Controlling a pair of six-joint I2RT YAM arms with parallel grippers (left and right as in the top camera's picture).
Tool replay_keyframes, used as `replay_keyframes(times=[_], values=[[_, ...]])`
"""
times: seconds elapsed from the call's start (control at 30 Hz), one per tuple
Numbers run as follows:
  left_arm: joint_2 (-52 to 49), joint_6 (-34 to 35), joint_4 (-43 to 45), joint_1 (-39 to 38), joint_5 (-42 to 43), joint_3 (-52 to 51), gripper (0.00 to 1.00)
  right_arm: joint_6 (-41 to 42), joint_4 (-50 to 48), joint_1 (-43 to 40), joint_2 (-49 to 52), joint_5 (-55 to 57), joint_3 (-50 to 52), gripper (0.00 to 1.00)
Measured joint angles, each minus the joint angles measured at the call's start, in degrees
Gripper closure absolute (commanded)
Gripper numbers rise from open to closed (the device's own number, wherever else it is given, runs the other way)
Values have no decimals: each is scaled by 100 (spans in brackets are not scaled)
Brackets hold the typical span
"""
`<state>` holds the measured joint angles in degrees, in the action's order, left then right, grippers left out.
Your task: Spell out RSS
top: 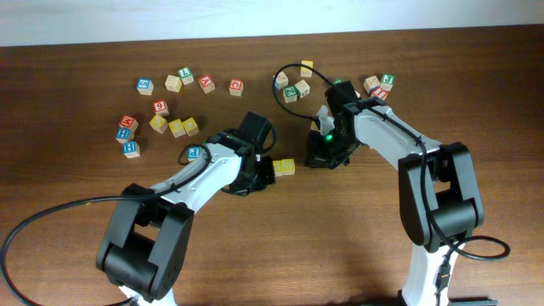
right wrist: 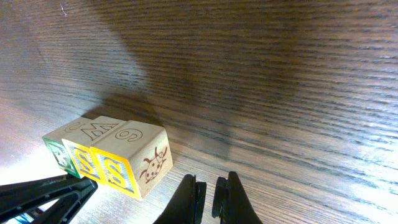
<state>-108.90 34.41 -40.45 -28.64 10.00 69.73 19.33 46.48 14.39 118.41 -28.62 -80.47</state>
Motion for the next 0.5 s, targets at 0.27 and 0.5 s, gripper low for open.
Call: replay_keyframes(times=[0.27, 0.5], values=[[-2, 15, 63, 0, -68, 0, 100, -4, -2, 0, 0, -2, 0, 96], [-2, 15, 90, 0, -68, 0, 100, -4, -2, 0, 0, -2, 0, 96]])
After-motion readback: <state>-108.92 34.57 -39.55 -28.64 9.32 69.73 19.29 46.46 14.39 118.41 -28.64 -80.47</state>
